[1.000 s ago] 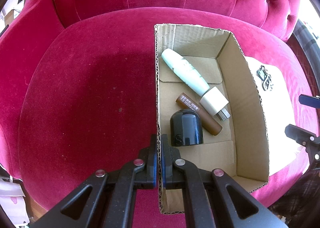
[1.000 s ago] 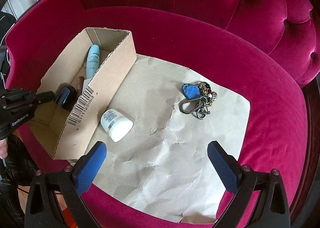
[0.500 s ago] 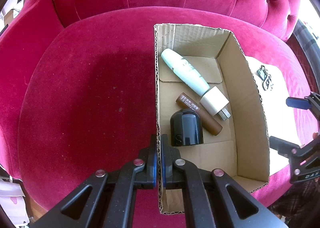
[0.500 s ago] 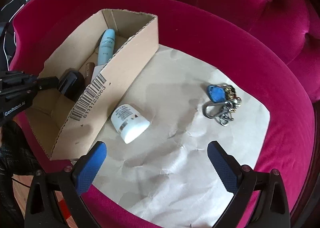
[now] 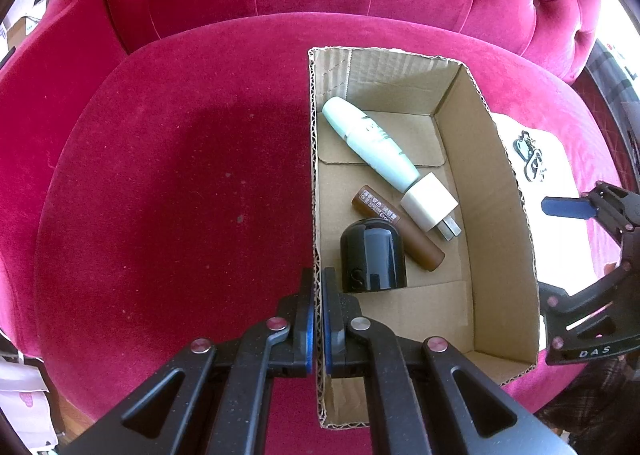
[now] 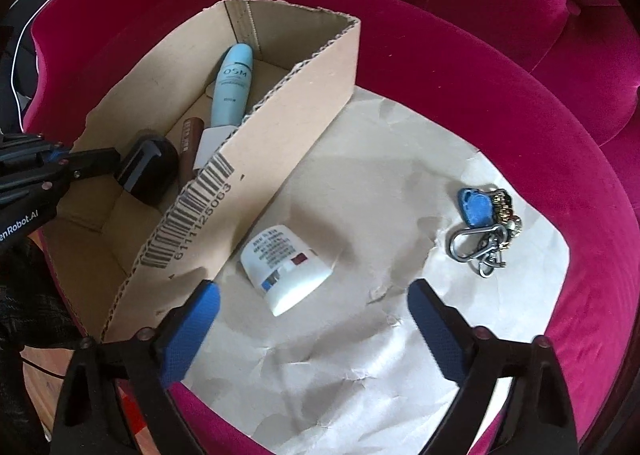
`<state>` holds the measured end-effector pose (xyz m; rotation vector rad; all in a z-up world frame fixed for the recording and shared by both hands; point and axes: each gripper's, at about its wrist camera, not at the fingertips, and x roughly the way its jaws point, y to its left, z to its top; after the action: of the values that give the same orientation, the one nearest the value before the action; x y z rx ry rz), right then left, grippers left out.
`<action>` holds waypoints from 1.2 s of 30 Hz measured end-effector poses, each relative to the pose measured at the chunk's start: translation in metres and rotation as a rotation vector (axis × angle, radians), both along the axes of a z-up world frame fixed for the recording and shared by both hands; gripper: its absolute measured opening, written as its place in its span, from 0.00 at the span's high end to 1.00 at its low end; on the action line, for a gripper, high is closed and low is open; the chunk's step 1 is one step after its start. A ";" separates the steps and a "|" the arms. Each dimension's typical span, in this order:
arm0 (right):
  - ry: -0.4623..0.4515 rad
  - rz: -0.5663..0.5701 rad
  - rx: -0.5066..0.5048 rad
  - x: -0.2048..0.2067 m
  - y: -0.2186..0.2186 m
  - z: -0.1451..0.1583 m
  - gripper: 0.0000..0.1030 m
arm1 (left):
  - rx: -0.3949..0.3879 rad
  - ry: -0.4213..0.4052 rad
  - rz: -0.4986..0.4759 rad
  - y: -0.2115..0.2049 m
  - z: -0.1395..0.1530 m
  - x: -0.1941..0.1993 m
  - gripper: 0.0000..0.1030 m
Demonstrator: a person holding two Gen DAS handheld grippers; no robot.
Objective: Organize rigid objects
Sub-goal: 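Move the right gripper back over the white cream jar, then grasp the white cream jar with the right gripper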
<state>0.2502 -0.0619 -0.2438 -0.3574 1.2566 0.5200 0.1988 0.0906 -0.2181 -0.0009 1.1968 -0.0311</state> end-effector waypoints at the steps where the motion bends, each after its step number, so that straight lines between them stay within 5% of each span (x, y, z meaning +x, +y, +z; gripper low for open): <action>1: 0.001 0.002 0.000 0.000 0.002 -0.001 0.13 | 0.000 0.000 0.000 0.000 0.000 0.000 0.97; 6: 0.013 0.000 0.016 0.007 0.012 -0.005 0.28 | 0.000 0.000 0.000 0.000 0.000 0.000 0.97; 9: 0.030 0.009 0.045 0.009 0.018 -0.006 0.53 | 0.001 0.000 0.000 0.000 0.000 0.000 0.97; 36: -0.018 -0.154 0.010 0.012 0.003 0.014 0.54 | 0.006 0.000 -0.004 0.000 0.000 0.000 0.97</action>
<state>0.2620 -0.0592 -0.2302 -0.2538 1.2522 0.3907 0.1991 0.0905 -0.2183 0.0067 1.1967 -0.0307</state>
